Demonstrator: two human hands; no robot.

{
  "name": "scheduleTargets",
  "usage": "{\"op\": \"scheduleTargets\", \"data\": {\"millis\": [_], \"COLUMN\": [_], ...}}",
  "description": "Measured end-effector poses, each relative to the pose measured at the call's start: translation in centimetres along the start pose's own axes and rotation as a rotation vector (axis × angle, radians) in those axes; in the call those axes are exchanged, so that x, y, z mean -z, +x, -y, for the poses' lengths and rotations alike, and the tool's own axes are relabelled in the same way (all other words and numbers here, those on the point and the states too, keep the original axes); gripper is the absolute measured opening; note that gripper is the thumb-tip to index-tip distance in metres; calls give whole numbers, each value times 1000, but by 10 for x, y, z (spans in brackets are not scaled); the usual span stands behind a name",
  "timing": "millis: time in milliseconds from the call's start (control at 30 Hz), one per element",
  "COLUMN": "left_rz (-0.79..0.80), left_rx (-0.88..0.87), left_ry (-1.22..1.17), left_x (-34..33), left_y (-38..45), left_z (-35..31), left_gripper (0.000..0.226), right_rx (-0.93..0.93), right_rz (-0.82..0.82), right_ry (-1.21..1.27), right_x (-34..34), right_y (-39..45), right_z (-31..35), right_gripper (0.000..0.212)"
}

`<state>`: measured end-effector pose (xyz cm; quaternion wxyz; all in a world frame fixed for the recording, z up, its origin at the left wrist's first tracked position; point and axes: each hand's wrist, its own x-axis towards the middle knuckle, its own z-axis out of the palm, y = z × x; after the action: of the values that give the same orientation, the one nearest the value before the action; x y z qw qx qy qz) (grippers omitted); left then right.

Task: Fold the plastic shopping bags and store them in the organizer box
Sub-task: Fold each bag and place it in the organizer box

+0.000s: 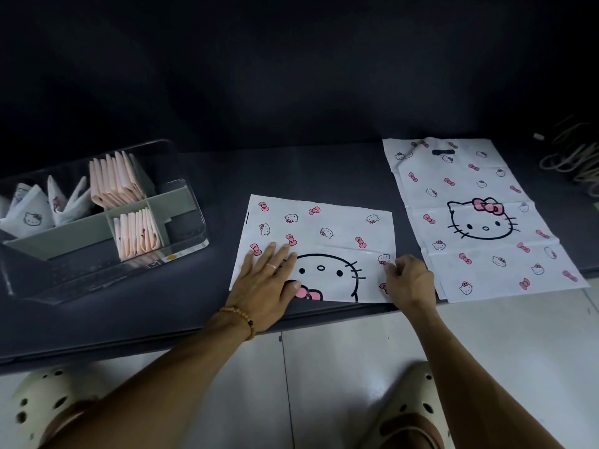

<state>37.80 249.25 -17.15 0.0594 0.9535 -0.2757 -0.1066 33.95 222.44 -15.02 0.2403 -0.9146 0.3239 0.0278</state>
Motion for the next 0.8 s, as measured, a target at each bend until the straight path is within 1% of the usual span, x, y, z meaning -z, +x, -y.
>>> {"op": "scheduleTargets", "data": {"millis": [133, 200, 233, 267, 300, 333, 367, 400, 433, 500, 533, 567, 667, 700, 800], "left_rz": [19, 11, 6, 4, 2, -1, -4, -5, -6, -2, 0, 0, -8, -11, -3], "left_rx": [-5, 2, 10, 18, 24, 25, 24, 21, 19, 10, 2, -3, -2, -4, -8], "left_ry": [37, 79, 97, 108, 113, 114, 111, 106, 103, 113, 118, 116, 88, 79, 70], "left_x": [-1, -3, -4, -5, -6, -7, -7, -7, -7, -7, -7, -7, -5, -4, -2], "left_y": [3, 4, 4, 4, 3, 4, 4, 4, 4, 4, 4, 5, 5, 5, 6], "left_z": [5, 6, 6, 5, 4, 4, 4, 4, 4, 6, 7, 7, 8, 7, 7], "left_gripper": [63, 66, 67, 68, 69, 69, 70, 71, 73, 74, 76, 77, 81, 82, 83], "right_rx": [-10, -25, -23, 31, 139, 276, 409, 526, 617, 689, 703, 729, 831, 849, 826], "right_rz": [-1, -31, -86, -172, -247, -298, -314, -271, -177, 59, 131, 152, 123, 120, 125], "right_ry": [13, 18, -17, -91, -172, -203, -181, -137, -92, -24, -24, -58, -246, -314, -437], "right_x": [0, 1, 2, 2, 0, -5, -15, -26, -39, -63, -69, -72, -60, -52, -30], "right_y": [3, -2, -7, -12, -19, -27, -34, -42, -48, -58, -58, -56, -39, -34, -23], "right_z": [0, 5, 8, 10, 15, 23, 34, 47, 61, 81, 83, 79, 44, 31, -1], "right_gripper": [28, 20, 14, 14, 21, 27, 31, 33, 35, 43, 47, 51, 57, 62, 75]}}
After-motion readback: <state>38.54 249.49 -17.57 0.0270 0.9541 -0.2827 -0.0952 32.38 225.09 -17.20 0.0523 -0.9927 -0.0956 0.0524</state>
